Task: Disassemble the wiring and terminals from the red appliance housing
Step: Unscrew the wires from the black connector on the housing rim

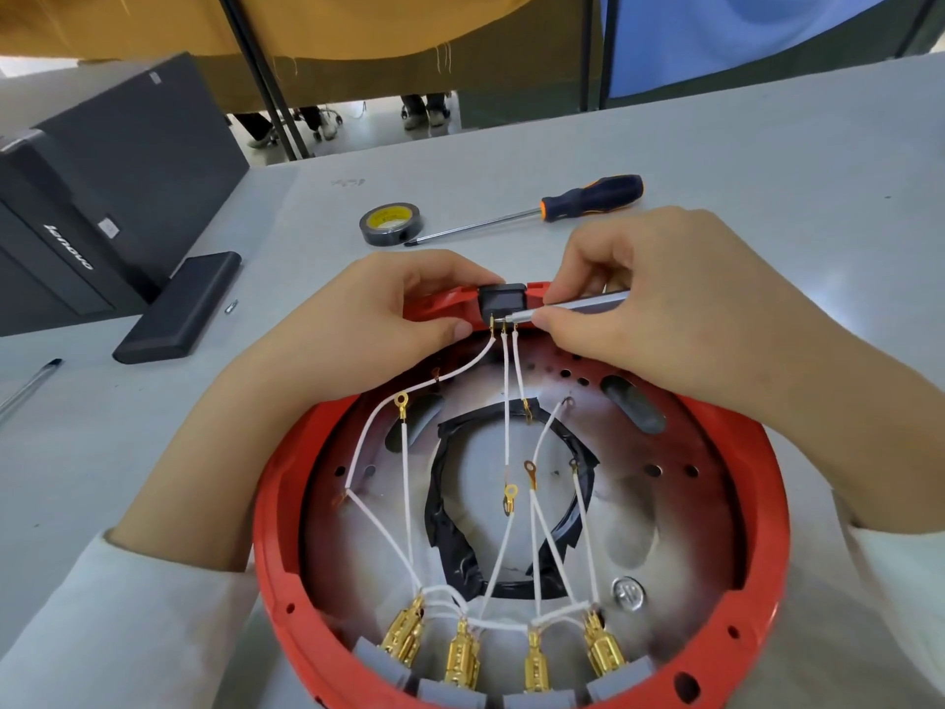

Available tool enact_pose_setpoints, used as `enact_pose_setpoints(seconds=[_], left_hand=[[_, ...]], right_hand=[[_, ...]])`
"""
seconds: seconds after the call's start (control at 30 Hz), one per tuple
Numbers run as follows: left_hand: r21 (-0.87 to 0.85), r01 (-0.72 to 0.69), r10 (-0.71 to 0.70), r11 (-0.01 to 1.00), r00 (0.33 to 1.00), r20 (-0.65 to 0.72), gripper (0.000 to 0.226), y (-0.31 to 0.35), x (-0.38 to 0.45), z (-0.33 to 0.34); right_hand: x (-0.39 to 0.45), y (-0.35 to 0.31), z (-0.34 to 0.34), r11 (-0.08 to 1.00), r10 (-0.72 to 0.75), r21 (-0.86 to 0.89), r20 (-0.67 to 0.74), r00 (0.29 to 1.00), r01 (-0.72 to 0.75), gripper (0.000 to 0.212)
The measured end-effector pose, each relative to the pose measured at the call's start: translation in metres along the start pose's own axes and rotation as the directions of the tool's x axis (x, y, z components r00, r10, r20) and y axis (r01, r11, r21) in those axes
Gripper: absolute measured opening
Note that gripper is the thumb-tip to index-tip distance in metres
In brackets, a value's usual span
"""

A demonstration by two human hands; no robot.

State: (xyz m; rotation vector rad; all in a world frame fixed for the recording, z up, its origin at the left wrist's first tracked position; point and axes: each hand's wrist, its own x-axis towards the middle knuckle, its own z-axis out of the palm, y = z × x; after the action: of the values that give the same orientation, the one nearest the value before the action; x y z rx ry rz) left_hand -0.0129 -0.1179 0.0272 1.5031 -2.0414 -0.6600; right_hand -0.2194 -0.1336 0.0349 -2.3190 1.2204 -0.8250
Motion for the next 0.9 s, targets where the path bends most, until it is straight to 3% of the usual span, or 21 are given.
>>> enact_pose_setpoints(seconds=[0.7,0.9], left_hand=[[0.014,-0.004,0.004,1.0,1.0,-0.002,0.038,-0.0024,0.0017,-0.0007],[0.022,0.009,-0.009,1.0,1.0,-0.009,0.037,-0.0031,0.0024,0.0]], right_hand=[[0.0029,0.003,0.0064,0.999,0.023,-0.036,-0.042,0.999,-0.025,0.007],[0.0063,-0.0005,0.0067,0.982,-0.004,-0.191,-0.032,0.999,-0.002,0.009]])
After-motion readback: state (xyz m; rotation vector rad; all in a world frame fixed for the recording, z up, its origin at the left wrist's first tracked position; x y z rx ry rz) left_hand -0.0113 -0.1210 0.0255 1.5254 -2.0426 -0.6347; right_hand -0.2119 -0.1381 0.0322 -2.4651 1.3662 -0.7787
